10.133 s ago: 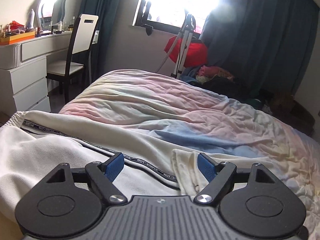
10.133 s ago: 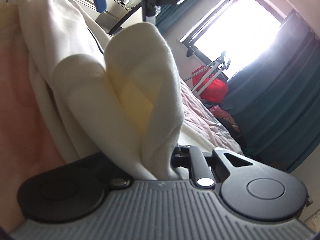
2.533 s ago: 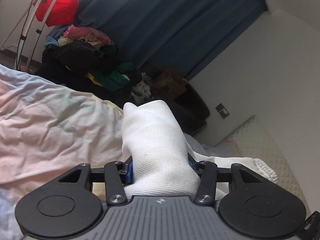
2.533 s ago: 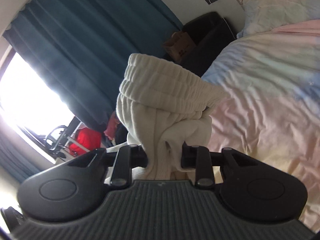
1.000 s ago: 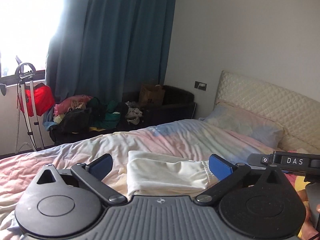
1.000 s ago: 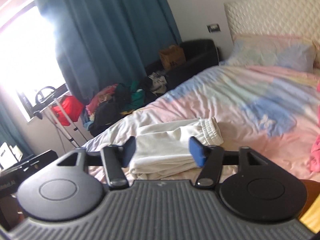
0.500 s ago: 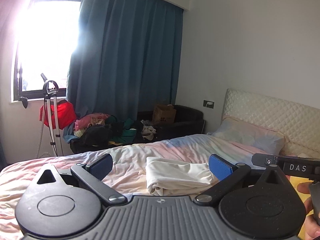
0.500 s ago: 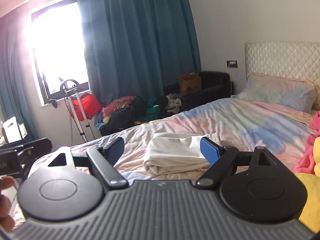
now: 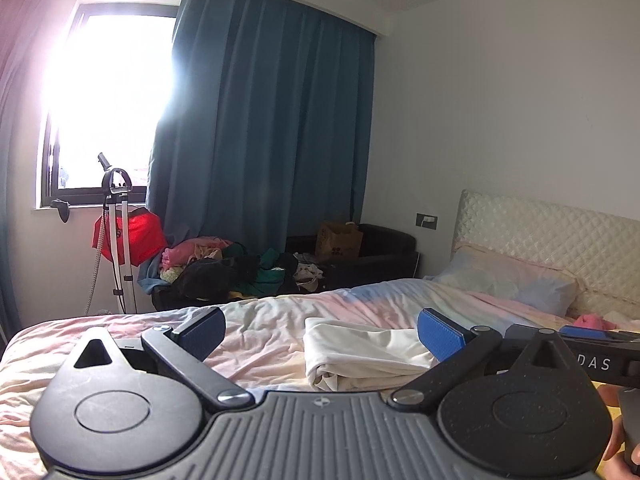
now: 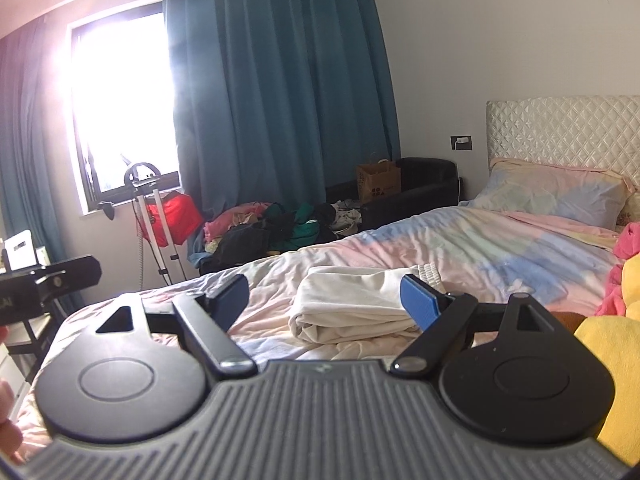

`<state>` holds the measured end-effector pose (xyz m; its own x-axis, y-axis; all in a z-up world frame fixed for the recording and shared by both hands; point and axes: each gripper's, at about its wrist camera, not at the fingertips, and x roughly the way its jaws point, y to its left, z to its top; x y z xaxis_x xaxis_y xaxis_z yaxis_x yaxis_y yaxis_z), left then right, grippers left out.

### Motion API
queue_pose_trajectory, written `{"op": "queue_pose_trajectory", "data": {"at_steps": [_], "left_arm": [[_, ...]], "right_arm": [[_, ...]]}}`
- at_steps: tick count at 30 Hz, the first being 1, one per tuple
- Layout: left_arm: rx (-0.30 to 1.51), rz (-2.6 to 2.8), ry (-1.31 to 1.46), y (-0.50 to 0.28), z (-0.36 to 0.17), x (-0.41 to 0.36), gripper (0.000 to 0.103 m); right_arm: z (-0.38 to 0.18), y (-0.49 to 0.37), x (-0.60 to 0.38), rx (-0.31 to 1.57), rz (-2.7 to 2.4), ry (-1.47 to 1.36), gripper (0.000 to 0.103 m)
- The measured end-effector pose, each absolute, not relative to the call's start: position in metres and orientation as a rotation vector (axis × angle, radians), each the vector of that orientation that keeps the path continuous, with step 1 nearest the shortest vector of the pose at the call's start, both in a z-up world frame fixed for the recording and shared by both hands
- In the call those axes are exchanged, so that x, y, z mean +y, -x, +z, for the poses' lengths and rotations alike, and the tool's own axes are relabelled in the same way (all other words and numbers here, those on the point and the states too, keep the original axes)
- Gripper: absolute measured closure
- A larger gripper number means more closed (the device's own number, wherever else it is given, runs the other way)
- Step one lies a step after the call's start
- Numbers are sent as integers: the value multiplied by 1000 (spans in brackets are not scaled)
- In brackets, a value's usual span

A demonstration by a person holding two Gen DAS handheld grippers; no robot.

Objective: Fold clothes

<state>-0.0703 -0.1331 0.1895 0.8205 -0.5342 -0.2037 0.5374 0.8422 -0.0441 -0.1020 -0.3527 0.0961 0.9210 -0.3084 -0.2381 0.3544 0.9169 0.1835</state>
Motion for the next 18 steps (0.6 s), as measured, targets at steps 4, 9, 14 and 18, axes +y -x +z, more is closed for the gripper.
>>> {"op": "queue_pose_trajectory", "data": {"at_steps": [4,9,14,18], "left_arm": [[232,-570,-25,67,171,-139,0],[255,-559,-43,61,147,-145,0],[276,-575,-43,55,137,-148,0],[281,-580,-49,51,133,-151,0]], "right_arm": [[78,100,-348,217,-367,-221,19],[53,91,-340,246,-385,-220,19],[49,89,-336,251,-392,-208,19],[51,90,-332,246,-395,-183,19]]}}
